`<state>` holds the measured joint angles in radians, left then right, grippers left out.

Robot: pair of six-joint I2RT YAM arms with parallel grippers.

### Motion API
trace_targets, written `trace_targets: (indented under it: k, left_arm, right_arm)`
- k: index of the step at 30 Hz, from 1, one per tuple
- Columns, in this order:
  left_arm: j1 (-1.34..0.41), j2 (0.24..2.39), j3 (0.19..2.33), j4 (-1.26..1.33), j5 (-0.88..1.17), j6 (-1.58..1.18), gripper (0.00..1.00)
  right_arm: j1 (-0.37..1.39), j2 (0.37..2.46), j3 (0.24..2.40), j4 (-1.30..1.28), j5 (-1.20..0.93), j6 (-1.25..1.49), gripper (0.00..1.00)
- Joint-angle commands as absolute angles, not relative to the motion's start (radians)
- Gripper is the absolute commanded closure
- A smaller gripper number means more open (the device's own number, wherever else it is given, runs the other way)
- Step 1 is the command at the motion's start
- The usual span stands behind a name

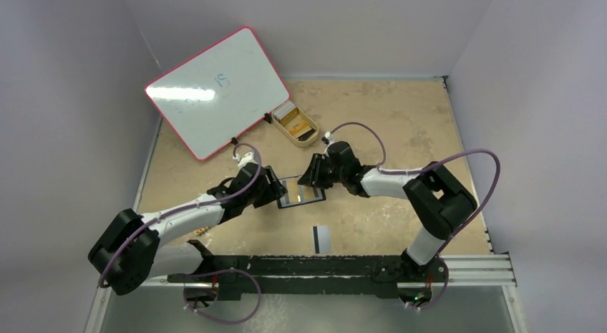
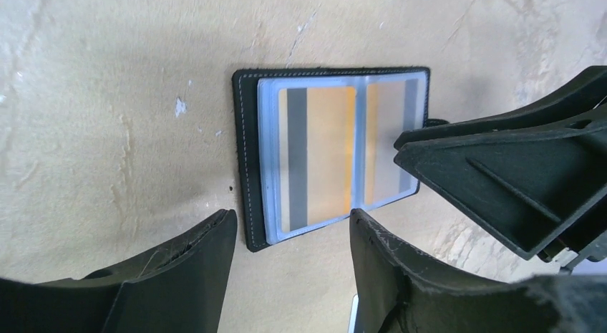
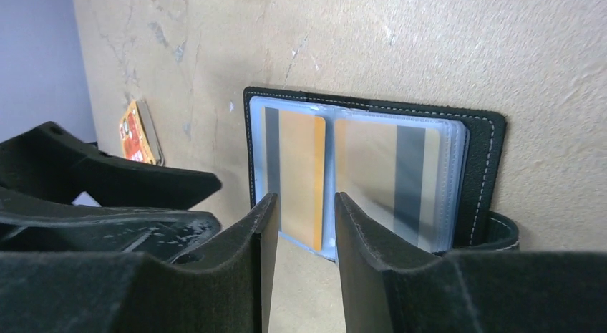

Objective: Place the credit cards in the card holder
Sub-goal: Insert the credit card into the card holder, then pick up the credit card from the storage box.

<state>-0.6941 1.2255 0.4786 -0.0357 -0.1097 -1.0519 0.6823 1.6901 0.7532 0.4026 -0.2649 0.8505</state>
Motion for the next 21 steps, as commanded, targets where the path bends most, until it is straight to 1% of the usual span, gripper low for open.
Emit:
trace_targets:
  k: [1,3,5,9,12,15,21]
  left_arm:
    - [-0.692,1.144,0.570,-0.122,-0.204,-0.987,0.40]
    - [-0.693,1.108,0.608,-0.187,-0.236,-0.959,0.38]
    - [-0.693,1.065,0.654,-0.260,-0.272,-0.929,0.32]
    - [-0.693,0.958,0.744,-0.408,-0.351,-0.862,0.29]
    - [-0.693,0.891,0.804,-0.489,-0.383,-0.803,0.28]
    - [-0.693,0.832,0.850,-0.564,-0.413,-0.759,0.26]
    - [-0.693,0.726,0.857,-0.647,-0.479,-0.703,0.26]
  right_arm:
    - [0.685,1.613,0.843,0.245,-0.177,0.743,0.62]
    - [0.683,1.587,0.895,0.181,-0.110,0.706,0.61]
    - [0.675,1.575,0.956,0.109,-0.058,0.662,0.59]
    - [0.644,1.596,1.110,0.031,0.003,0.634,0.56]
    - [0.614,1.661,1.224,-0.037,0.069,0.654,0.56]
    - [0.593,1.770,1.364,-0.106,0.106,0.653,0.56]
    - [0.573,1.901,1.517,-0.063,0.115,0.743,0.55]
